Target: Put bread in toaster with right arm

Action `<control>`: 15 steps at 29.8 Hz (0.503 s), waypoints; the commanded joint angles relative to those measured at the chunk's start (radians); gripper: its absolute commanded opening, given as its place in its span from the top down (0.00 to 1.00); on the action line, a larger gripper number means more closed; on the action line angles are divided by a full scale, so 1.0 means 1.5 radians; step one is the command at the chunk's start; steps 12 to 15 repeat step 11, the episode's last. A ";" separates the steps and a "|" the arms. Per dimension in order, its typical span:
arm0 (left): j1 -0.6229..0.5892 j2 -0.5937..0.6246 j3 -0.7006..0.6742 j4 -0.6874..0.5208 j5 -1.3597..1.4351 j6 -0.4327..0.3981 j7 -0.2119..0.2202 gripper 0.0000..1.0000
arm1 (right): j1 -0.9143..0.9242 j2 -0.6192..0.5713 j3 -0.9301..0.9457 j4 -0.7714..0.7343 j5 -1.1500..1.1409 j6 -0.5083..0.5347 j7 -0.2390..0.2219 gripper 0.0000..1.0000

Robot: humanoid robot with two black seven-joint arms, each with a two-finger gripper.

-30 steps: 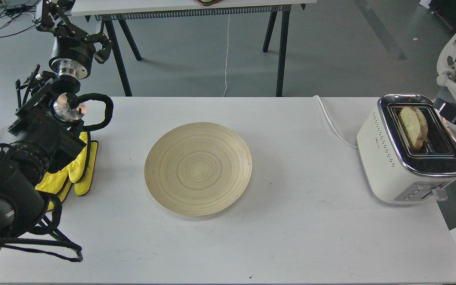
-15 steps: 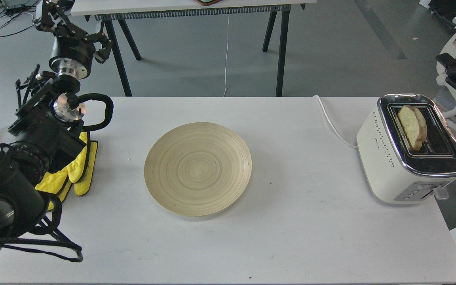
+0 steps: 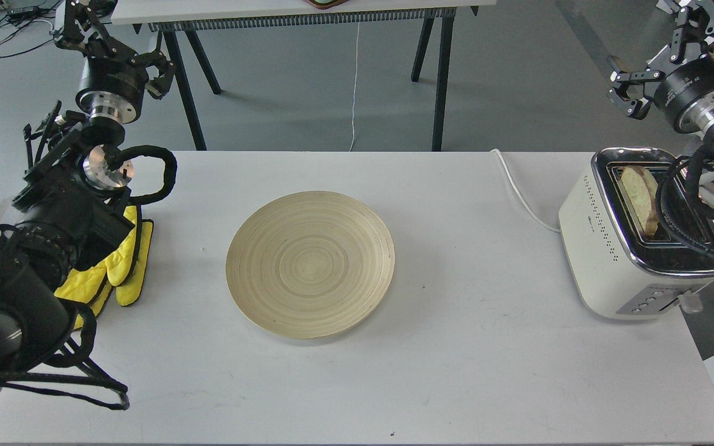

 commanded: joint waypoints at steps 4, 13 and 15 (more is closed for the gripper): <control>0.000 0.001 0.000 0.000 0.000 0.000 0.000 0.00 | -0.008 0.045 0.067 -0.083 0.001 0.060 -0.004 0.01; 0.000 0.002 0.002 0.000 0.000 0.000 0.000 0.00 | -0.008 0.066 0.085 -0.116 0.000 0.091 0.003 0.01; 0.000 0.002 0.002 0.000 0.000 0.000 0.000 0.00 | -0.008 0.066 0.085 -0.116 0.000 0.091 0.003 0.01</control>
